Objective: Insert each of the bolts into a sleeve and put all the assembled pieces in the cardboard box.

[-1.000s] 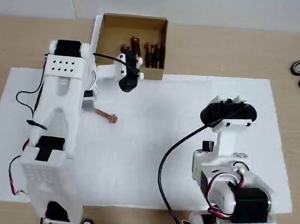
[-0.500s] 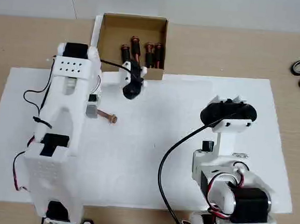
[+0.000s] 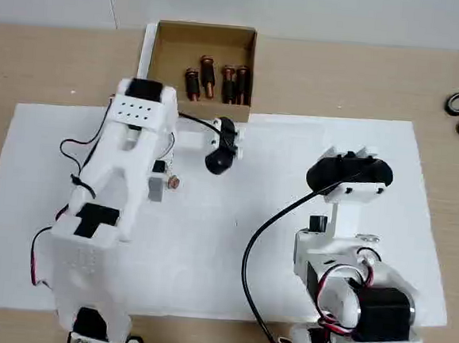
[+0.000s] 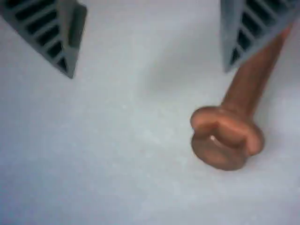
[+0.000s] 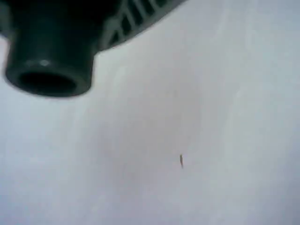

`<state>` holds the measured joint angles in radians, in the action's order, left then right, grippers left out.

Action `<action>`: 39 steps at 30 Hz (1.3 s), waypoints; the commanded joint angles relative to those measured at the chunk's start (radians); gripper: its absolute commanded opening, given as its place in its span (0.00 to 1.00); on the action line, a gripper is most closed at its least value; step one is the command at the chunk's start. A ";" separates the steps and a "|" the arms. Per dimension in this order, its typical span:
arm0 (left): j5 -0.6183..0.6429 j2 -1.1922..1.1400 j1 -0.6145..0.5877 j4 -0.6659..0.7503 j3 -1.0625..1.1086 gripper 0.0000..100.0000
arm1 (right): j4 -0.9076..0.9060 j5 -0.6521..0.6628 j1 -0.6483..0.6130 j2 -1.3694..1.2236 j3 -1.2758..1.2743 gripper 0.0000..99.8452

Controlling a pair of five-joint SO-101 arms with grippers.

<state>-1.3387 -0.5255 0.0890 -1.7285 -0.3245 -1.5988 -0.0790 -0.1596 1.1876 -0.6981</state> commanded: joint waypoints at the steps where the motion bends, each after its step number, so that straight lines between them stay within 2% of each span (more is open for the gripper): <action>1: -0.218 -0.021 0.006 0.037 -0.001 0.20 | 0.025 -0.006 0.010 0.001 0.003 0.00; 15: -0.222 -0.058 0.026 0.086 -0.058 0.20 | 0.027 -0.006 0.010 -0.001 0.003 0.00; 22: -0.245 -0.052 0.046 -0.018 -0.163 0.20 | 0.061 -0.006 0.012 -0.001 -0.034 0.00; 30: -0.250 -0.060 0.041 -0.023 -0.217 0.20 | 0.096 -0.003 0.012 0.008 -0.095 0.00; 39: -0.249 -0.199 0.032 0.061 -0.266 0.20 | 0.094 -0.003 0.012 0.008 -0.095 0.00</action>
<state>-1.3387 -0.7096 0.1274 -1.6855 -0.5286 -1.5282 -0.0790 -0.1596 1.1876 -0.7963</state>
